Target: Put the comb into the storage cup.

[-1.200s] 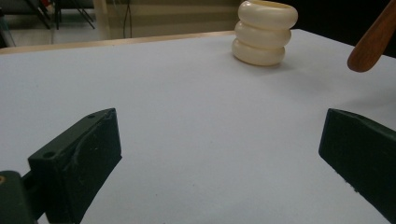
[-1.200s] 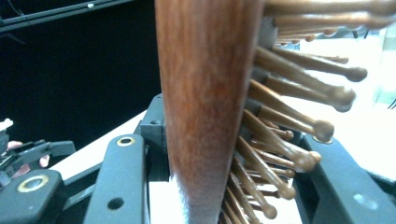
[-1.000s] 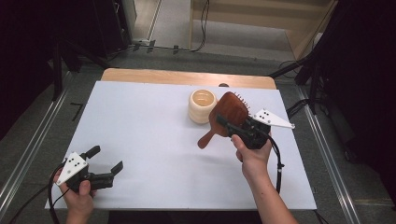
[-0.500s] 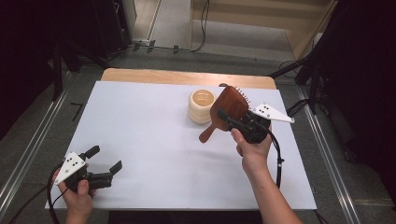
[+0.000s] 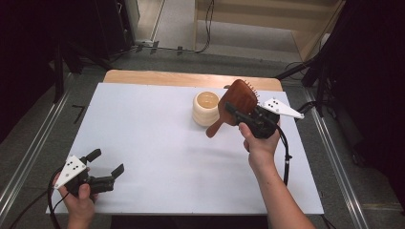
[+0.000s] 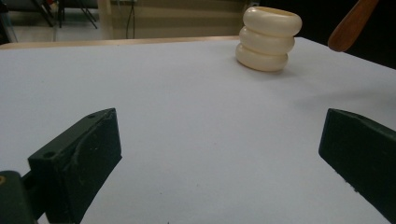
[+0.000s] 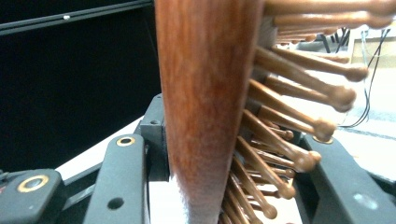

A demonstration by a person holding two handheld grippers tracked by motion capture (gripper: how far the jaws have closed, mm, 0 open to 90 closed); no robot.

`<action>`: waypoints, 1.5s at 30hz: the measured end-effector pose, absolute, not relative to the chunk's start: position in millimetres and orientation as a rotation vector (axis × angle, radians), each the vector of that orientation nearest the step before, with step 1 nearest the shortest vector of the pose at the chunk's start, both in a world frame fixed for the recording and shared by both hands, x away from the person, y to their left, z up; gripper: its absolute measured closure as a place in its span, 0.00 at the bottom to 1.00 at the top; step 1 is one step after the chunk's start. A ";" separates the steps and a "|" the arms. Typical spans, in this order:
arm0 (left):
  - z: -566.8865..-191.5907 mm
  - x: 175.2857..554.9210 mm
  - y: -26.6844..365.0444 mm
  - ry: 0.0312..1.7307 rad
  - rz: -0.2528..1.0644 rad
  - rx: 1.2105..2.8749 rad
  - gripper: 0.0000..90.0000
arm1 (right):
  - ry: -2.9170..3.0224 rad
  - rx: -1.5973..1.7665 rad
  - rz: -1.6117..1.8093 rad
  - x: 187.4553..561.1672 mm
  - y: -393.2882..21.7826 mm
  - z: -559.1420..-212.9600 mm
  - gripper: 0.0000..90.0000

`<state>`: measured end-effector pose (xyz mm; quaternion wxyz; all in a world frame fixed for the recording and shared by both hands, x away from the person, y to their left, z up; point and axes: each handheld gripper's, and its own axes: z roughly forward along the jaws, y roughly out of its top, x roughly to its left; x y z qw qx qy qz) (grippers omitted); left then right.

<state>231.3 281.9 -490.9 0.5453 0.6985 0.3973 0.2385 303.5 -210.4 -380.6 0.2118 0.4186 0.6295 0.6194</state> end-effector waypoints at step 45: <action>-490.9 230.7 283.1 0.929 0.561 1.648 0.00 | 1.655 1.180 1.744 350.6 -216.2 -353.7 0.58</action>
